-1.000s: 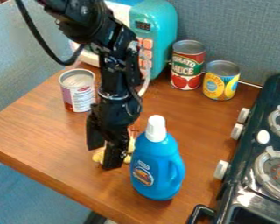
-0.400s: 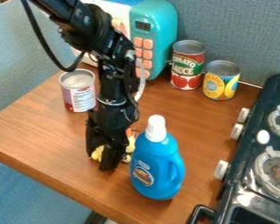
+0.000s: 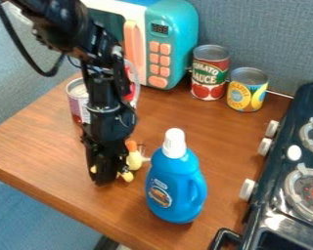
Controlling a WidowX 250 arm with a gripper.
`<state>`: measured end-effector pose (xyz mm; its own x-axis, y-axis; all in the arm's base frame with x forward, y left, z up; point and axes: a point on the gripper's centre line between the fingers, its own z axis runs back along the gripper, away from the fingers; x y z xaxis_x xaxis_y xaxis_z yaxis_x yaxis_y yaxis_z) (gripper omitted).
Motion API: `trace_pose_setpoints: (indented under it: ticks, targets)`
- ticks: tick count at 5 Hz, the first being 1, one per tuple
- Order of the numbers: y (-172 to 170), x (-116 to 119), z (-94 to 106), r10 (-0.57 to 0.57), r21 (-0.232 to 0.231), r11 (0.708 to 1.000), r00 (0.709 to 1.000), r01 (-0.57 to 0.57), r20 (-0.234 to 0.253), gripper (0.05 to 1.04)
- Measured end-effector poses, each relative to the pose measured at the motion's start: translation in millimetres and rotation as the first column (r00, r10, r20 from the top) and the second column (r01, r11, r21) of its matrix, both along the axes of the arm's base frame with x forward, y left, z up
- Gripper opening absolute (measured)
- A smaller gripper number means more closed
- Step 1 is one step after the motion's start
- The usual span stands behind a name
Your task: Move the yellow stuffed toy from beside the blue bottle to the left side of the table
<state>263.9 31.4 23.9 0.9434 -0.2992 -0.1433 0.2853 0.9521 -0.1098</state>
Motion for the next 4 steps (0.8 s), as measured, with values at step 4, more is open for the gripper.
trace_pose_setpoints:
  ticks: [4]
  targets:
    - [116, -12, 27.1, 0.382, 0.240, 0.901, 0.923, -0.362, -0.044, 0.142]
